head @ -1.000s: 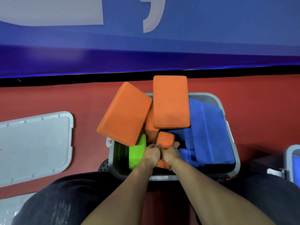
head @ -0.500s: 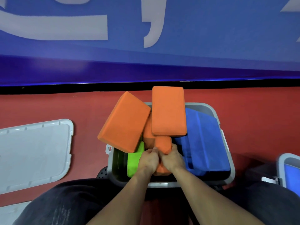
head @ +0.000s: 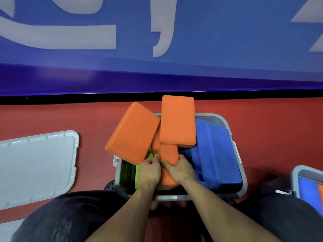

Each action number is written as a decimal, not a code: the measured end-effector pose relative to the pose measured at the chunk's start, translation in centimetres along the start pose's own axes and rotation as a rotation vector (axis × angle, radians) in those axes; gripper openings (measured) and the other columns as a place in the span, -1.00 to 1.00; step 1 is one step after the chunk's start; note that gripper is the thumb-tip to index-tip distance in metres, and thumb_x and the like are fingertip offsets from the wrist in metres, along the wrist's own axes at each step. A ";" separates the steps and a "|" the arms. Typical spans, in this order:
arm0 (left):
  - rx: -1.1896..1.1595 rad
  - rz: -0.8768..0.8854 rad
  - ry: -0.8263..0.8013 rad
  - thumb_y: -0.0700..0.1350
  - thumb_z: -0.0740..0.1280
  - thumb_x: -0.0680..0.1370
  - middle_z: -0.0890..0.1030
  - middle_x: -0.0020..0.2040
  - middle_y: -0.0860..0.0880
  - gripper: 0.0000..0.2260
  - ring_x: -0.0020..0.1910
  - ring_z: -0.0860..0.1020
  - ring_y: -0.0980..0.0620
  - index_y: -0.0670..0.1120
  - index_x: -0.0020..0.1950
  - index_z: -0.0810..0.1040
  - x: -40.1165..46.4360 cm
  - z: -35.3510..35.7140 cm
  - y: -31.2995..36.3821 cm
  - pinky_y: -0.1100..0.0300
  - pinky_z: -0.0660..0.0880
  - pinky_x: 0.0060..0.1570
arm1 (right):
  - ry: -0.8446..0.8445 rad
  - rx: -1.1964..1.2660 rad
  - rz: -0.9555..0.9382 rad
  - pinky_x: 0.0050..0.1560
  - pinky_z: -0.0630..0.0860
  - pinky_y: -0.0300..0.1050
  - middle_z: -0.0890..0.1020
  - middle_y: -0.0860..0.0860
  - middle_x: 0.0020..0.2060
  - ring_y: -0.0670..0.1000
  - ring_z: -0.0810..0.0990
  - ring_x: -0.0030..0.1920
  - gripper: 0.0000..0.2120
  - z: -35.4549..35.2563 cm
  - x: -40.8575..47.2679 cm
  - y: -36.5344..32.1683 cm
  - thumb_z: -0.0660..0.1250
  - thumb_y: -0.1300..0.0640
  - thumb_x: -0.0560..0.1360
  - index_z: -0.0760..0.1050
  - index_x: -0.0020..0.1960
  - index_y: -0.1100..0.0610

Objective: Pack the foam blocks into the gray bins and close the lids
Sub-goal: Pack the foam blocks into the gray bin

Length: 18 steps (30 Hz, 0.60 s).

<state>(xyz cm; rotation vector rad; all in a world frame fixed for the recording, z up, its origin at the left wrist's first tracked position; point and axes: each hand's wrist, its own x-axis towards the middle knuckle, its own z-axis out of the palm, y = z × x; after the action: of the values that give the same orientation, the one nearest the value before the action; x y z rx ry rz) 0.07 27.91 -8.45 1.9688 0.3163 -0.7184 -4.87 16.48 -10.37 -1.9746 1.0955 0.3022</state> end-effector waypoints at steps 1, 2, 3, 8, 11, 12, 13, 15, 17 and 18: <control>-0.005 0.007 0.004 0.15 0.21 0.64 0.66 -0.19 0.02 -0.70 -0.17 0.61 0.02 0.06 -0.14 0.62 0.0 -0.2 0.0 0.10 0.53 -0.12 | -0.004 0.014 -0.011 0.13 0.59 0.06 0.64 -0.02 0.11 0.08 0.63 0.11 -0.25 0.0 -0.1 -0.1 0.38 -0.48 0.28 0.45 0.25 0.00; -0.018 0.012 -0.002 0.14 0.22 0.64 0.66 -0.18 0.02 -0.71 -0.16 0.60 0.03 0.06 -0.12 0.64 0.0 -0.4 -0.1 0.11 0.51 -0.14 | -0.008 0.026 -0.016 0.13 0.59 0.05 0.64 -0.03 0.11 0.07 0.63 0.11 -0.26 0.1 -0.2 -0.1 0.39 -0.48 0.28 0.45 0.26 -0.01; -0.027 0.012 -0.014 0.13 0.22 0.64 0.67 -0.18 0.01 -0.71 -0.16 0.60 0.02 0.03 -0.09 0.65 0.0 -0.5 -0.3 0.12 0.50 -0.15 | -0.012 0.038 -0.019 0.12 0.59 0.04 0.63 -0.04 0.11 0.06 0.63 0.11 -0.27 0.1 -0.2 -0.1 0.41 -0.47 0.28 0.46 0.26 -0.02; -0.056 -0.036 -0.059 0.11 0.31 0.60 0.67 -0.18 -0.02 -0.75 -0.13 0.63 -0.04 -0.02 -0.07 0.68 0.5 -1.0 -1.7 0.03 0.60 -0.03 | -0.050 0.135 -0.010 0.15 0.59 0.05 0.63 -0.06 0.12 0.03 0.63 0.10 -0.37 0.5 0.1 0.2 0.48 -0.36 0.35 0.46 0.26 -0.03; -0.069 -0.068 -0.025 0.16 0.42 0.53 0.70 -0.16 -0.01 -0.74 -0.10 0.65 -0.04 -0.02 -0.13 0.69 1.2 -1.5 -2.5 -0.02 0.62 0.05 | -0.082 0.236 0.009 0.11 0.64 0.10 0.64 -0.06 0.10 0.02 0.65 0.07 -0.42 0.6 0.4 0.2 0.46 -0.28 0.43 0.47 0.31 0.01; -0.080 -0.078 -0.018 0.17 0.46 0.50 0.71 -0.15 -0.01 -0.73 -0.10 0.65 -0.02 -0.04 -0.13 0.69 1.4 -1.6 -2.7 0.00 0.61 0.06 | -0.091 0.257 0.019 0.07 0.66 0.12 0.64 -0.05 0.10 0.03 0.66 0.06 -0.40 0.6 0.4 0.2 0.45 -0.29 0.44 0.46 0.35 0.01; -0.097 -0.083 -0.017 0.17 0.50 0.47 0.71 -0.14 0.00 -0.70 -0.10 0.66 -0.01 -0.07 -0.12 0.69 1.5 -1.7 -2.9 0.01 0.61 0.05 | -0.101 0.267 0.032 0.04 0.67 0.13 0.64 -0.03 0.12 0.04 0.67 0.05 -0.36 0.7 0.5 0.1 0.45 -0.31 0.43 0.45 0.37 0.01; -0.116 -0.089 -0.019 0.16 0.56 0.41 0.71 -0.13 0.01 -0.67 -0.08 0.66 0.02 -0.09 -0.10 0.68 1.7 -1.8 -3.2 0.05 0.61 0.02 | -0.122 0.268 0.058 -0.02 0.69 0.14 0.64 -0.01 0.13 0.04 0.67 0.04 -0.32 0.8 0.8 0.1 0.46 -0.32 0.40 0.45 0.38 0.01; -0.107 -0.096 -0.027 0.14 0.58 0.39 0.71 -0.11 0.03 -0.67 -0.07 0.66 0.04 -0.09 -0.07 0.67 2.0 -1.7 -3.3 0.09 0.60 0.01 | -0.146 0.293 0.097 -0.06 0.70 0.15 0.65 0.00 0.11 0.05 0.68 0.03 -0.31 0.7 1.1 0.1 0.50 -0.32 0.37 0.46 0.38 -0.01; -0.104 -0.100 -0.030 0.13 0.59 0.39 0.71 -0.11 0.02 -0.67 -0.07 0.66 0.04 -0.09 -0.06 0.67 2.2 -1.6 -3.4 0.09 0.61 0.01 | -0.158 0.313 0.121 -0.06 0.70 0.16 0.65 0.01 0.11 0.06 0.68 0.03 -0.27 0.7 1.3 0.2 0.51 -0.32 0.35 0.45 0.40 0.00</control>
<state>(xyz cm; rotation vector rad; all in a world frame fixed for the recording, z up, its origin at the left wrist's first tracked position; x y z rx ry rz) 0.65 30.83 -11.62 1.8523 0.4279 -0.7795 -4.12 16.17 -11.61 -1.5851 1.0895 0.3239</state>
